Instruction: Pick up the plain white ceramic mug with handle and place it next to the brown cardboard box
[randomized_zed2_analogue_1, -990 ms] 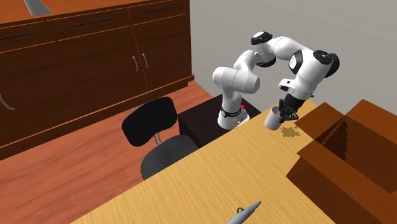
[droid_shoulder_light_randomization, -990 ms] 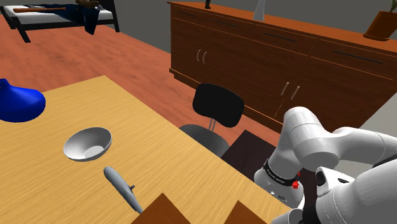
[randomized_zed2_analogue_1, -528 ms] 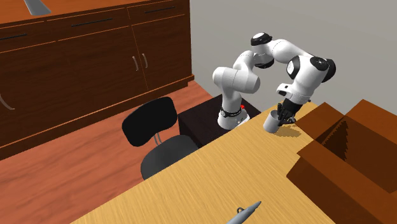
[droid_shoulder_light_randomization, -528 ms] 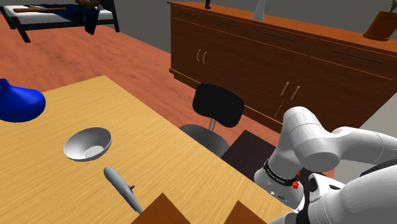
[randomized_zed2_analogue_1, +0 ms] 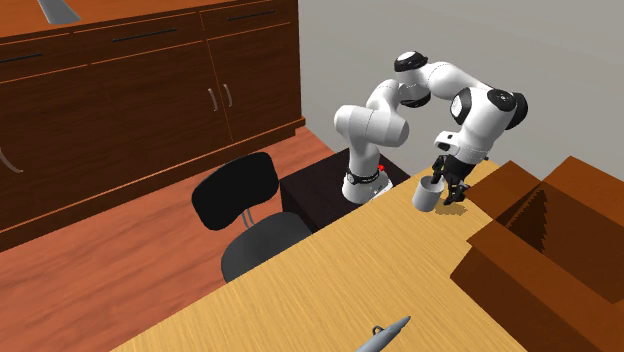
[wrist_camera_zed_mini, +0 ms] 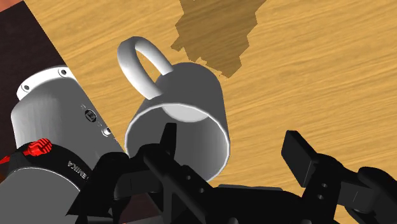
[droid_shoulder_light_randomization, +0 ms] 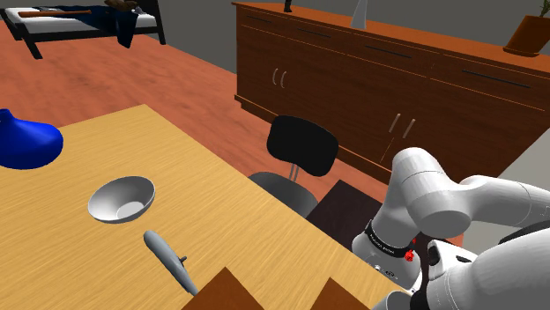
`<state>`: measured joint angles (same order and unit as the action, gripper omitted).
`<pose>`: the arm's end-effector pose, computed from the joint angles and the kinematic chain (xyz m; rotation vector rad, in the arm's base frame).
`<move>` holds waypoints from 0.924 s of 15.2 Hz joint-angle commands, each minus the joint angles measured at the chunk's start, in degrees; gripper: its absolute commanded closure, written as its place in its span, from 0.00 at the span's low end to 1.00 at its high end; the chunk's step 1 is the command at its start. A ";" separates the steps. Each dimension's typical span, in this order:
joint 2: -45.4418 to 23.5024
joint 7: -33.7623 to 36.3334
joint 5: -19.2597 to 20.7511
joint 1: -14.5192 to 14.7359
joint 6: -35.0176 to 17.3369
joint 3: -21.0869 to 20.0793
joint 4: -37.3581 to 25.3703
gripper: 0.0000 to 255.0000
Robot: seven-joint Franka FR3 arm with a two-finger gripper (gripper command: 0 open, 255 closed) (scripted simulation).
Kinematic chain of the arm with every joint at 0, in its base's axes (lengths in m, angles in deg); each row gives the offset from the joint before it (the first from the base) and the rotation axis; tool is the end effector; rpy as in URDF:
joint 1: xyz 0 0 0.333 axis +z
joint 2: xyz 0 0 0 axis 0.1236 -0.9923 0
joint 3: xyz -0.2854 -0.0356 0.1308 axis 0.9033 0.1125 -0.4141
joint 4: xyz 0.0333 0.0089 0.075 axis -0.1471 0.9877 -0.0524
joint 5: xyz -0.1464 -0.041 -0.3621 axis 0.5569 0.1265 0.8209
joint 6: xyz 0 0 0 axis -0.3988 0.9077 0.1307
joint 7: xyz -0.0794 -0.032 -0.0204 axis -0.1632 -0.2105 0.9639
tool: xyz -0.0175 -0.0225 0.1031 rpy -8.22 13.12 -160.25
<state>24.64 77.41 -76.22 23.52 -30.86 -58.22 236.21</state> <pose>-0.0732 0.2976 0.3747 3.0161 -0.6637 0.1355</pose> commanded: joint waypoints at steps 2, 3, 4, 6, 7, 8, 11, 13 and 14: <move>0.00 0.00 0.00 0.00 0.00 0.00 0.00 0.00; -0.49 -0.06 1.80 -0.80 0.89 1.95 -1.38 0.00; -1.04 -0.11 3.51 -1.61 1.78 3.80 -2.83 0.00; -2.23 -0.14 6.36 -3.02 3.35 6.87 -5.59 0.00; -2.24 -0.13 6.37 -3.01 3.33 6.88 -5.59 0.00; -2.25 -0.13 6.37 -3.01 3.33 6.88 -5.58 0.00; -2.25 -0.13 6.37 -3.01 3.33 6.88 -5.58 0.00; -2.25 -0.13 6.37 -3.01 3.33 6.88 -5.58 0.00; -2.25 -0.13 6.37 -3.01 3.33 6.88 -5.58 0.00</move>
